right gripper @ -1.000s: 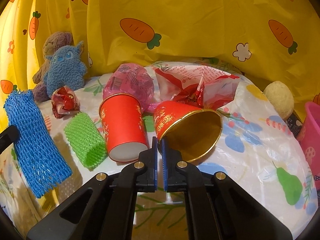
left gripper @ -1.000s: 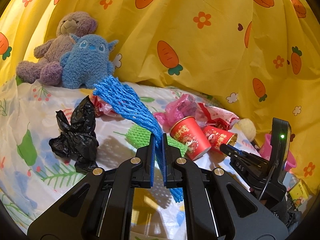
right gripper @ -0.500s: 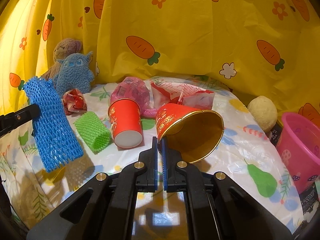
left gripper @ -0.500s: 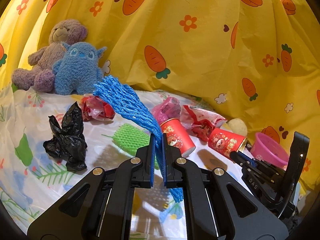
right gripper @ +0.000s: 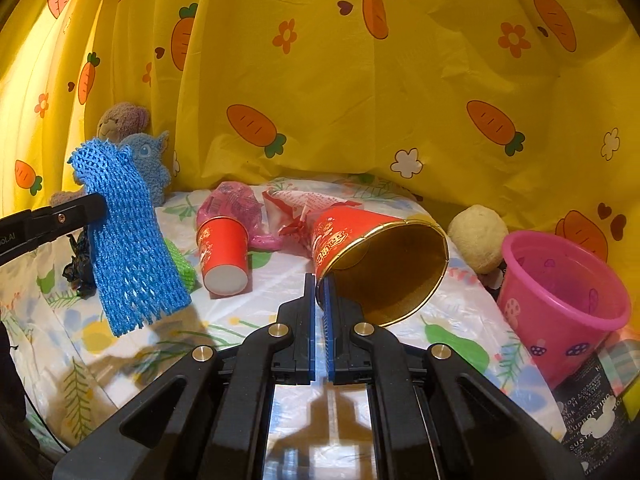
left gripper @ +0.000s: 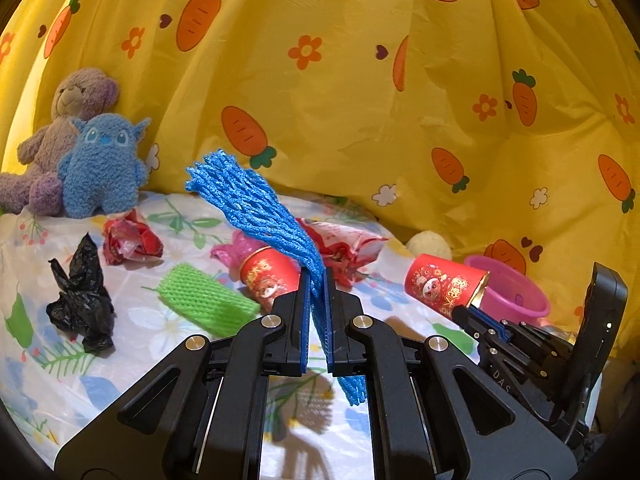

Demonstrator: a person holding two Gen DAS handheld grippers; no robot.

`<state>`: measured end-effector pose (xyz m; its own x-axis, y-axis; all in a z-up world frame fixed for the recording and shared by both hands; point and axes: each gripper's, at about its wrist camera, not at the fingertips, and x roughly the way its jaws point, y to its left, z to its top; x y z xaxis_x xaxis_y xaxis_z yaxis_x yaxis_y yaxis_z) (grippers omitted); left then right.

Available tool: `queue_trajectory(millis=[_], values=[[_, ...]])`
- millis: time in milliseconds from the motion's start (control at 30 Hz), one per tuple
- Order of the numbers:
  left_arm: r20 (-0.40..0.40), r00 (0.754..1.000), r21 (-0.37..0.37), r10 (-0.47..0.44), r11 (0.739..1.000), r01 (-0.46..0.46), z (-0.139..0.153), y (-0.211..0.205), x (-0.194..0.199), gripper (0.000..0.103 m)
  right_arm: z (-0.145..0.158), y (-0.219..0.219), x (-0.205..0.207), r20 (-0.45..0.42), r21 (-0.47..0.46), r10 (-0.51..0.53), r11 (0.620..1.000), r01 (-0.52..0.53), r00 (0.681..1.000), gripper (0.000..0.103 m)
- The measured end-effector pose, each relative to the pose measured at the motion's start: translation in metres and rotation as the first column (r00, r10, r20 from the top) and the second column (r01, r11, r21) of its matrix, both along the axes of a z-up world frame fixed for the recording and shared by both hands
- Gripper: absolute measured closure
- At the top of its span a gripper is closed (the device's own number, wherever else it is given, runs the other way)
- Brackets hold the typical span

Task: Collect trash
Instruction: 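Carry the blue net and red cup over the pink bucket with both tools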

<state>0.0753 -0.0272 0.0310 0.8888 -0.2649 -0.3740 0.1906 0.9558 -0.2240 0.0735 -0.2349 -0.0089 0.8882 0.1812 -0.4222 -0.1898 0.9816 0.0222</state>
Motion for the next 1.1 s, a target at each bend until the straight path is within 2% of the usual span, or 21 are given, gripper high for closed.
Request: queue_trajectory(millis=[200,467,767,1100], values=[[0.022,0.996,0.023,-0.086,0.996,0.086,0.008,-0.041,0.007,0.098,0.006,-0.027,-0.008,0.022,0.000,-0.052,0.999,0.052,0.998,0.098],[0.047,0.977,0.059,-0.207,0.977,0.204,0.019,-0.110,0.023,0.098,0.018,-0.074,-0.012,0.055,0.009,-0.153,0.988,0.153,0.987,0.098],[0.059,0.949,0.089,-0.310,0.948,0.305,0.025,-0.187,0.051,0.098,0.030,-0.140,-0.008,0.086,0.019,-0.290,0.957,0.290,0.953,0.098],[0.062,0.913,0.123,-0.402,0.911,0.393,0.020,-0.263,0.087,0.098,0.025,-0.209,0.008,0.067,0.046,-0.419,0.908,0.417,0.905,0.098]])
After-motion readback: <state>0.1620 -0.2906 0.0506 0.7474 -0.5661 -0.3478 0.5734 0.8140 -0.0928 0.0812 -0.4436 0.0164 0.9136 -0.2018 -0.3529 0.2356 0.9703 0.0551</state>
